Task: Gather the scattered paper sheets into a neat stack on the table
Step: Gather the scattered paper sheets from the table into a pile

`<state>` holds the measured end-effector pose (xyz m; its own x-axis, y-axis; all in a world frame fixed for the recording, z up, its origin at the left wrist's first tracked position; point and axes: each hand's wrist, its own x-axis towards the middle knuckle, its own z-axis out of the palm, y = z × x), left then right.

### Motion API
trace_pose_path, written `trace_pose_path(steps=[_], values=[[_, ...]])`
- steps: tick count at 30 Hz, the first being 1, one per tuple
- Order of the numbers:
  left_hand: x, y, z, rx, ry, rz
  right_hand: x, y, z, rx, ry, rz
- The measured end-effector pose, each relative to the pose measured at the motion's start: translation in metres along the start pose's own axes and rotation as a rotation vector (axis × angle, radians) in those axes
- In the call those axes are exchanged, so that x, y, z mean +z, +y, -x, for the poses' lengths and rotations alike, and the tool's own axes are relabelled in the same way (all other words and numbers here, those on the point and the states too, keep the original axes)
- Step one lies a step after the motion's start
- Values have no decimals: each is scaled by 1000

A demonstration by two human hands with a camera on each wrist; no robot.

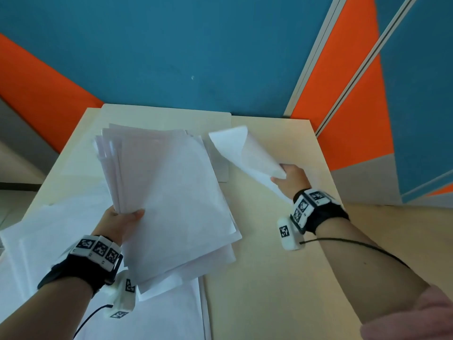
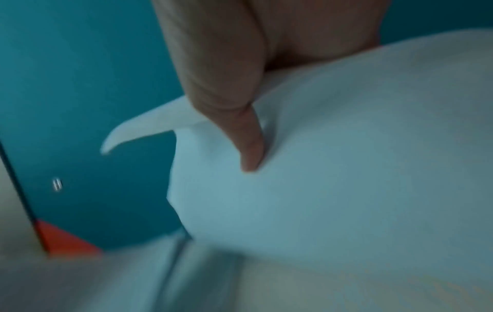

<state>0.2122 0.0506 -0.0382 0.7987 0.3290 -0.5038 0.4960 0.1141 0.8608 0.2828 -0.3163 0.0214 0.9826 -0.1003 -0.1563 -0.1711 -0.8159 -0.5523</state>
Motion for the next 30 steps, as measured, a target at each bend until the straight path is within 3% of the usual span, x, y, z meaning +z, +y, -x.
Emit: trace_pose_path(steps=[8,11,15,19,21,25,28,30], values=[[-1,6,24,-42,76,-61,-89,-50,37,-153,-242,-874],[0,8,37,-38,78,-93,-93,-45,43,-153,-288,-1051],[3,12,56,-46,18,-74,-63,-37,54,-20,-308,-992],[9,11,76,-57,-142,-51,-25,-27,71,149,-269,-933],[11,12,88,-60,-204,-43,-10,-21,78,216,-344,-944],[12,3,104,-69,-290,-147,14,-12,93,270,-632,-902],[18,3,115,-112,-253,-175,24,-7,101,264,-683,-900],[18,-2,115,-173,-232,10,27,-7,109,262,-689,-887]])
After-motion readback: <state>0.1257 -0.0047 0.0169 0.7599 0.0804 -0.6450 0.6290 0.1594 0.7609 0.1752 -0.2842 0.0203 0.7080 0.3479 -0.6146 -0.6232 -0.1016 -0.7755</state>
